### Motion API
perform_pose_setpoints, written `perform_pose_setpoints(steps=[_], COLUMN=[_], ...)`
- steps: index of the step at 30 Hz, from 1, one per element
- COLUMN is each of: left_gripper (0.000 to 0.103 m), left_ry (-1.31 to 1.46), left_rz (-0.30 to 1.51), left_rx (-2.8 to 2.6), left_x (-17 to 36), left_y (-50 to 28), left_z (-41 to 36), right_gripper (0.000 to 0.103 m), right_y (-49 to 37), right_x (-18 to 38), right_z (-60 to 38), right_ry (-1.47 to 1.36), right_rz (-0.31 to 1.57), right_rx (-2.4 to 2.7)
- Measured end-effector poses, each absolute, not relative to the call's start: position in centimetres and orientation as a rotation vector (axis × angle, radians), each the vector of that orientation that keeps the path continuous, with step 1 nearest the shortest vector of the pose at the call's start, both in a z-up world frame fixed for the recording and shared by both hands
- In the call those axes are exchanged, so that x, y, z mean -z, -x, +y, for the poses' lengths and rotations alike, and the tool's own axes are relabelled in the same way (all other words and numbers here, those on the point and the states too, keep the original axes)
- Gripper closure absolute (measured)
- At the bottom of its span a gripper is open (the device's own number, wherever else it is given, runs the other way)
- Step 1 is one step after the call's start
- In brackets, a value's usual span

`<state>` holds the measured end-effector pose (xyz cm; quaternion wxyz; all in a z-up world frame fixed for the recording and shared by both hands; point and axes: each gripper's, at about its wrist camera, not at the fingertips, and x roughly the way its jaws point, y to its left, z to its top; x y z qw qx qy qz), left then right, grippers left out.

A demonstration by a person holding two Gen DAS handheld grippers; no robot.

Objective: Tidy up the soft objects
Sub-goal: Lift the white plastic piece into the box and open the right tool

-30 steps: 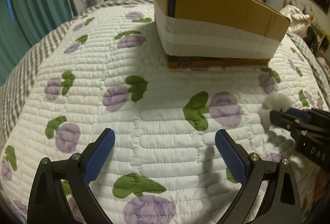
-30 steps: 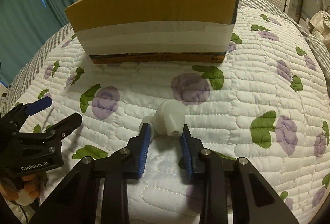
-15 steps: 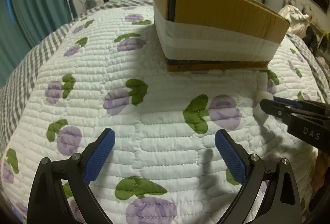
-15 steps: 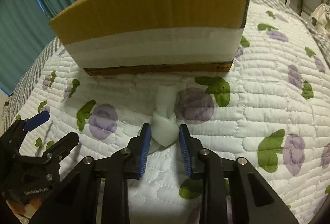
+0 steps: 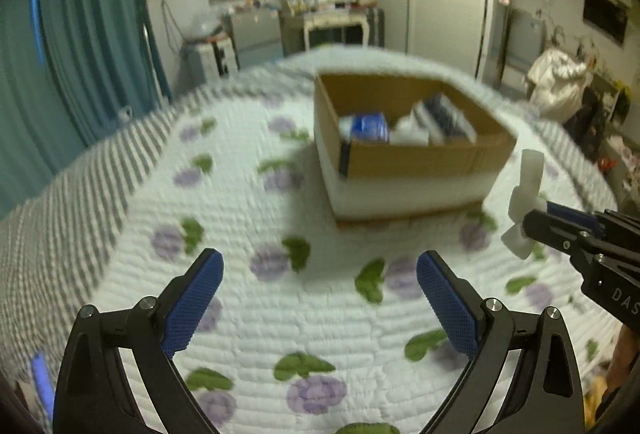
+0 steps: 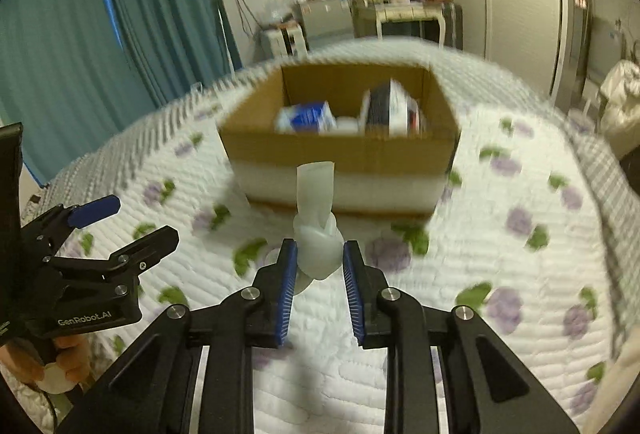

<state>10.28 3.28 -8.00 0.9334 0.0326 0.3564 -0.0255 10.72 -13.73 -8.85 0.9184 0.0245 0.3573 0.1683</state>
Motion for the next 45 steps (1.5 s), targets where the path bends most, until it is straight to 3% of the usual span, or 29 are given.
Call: perform_pose_setpoints(steps=[6, 12, 24, 33, 34, 42, 45], left_gripper=[0.004, 0.004, 0.004, 0.004, 0.004, 0.004, 0.004], left_ry=[-0.062, -0.052, -0.059, -0.088, -0.094, -0.120, -0.125], left_rz=[0.599, 0.534, 0.584, 0.618, 0.612, 0.433, 0.329], left_rx=[0.041, 0.035, 0.023, 0.019, 0.014, 0.001, -0.002], left_x=[2.6, 0.3, 5.0, 6.0, 5.6, -4.5, -9.0], left_y=[-11.7, -16.4, -27.7, -27.7, -27.2, -20.0, -15.6], left_z=[3.7, 3.5, 3.2, 2.2, 2.1, 0.5, -0.4], right_gripper=[0.080, 0.079, 0.078, 0.067, 0.063, 0.060, 0.052], right_y=[-12.2, -16.8, -31.1, -32.5, -32.0, -24.3, -19.8], right_x=[2.7, 0.0, 6.4, 8.6, 7.9, -3.6, -8.5], right_z=[-13.1, -12.6, -11.8, -12.9, -13.2, -15.8, -16.8], right_ry=[-0.014, -0.015, -0.063, -0.087, -0.098, -0.091, -0.071], right_rz=[0.622, 0.569, 0.711, 0.756, 0.750, 0.551, 0.468], right_rx=[-0.355, -0.366, -0.332, -0.255, -0.261, -0.228, -0.222])
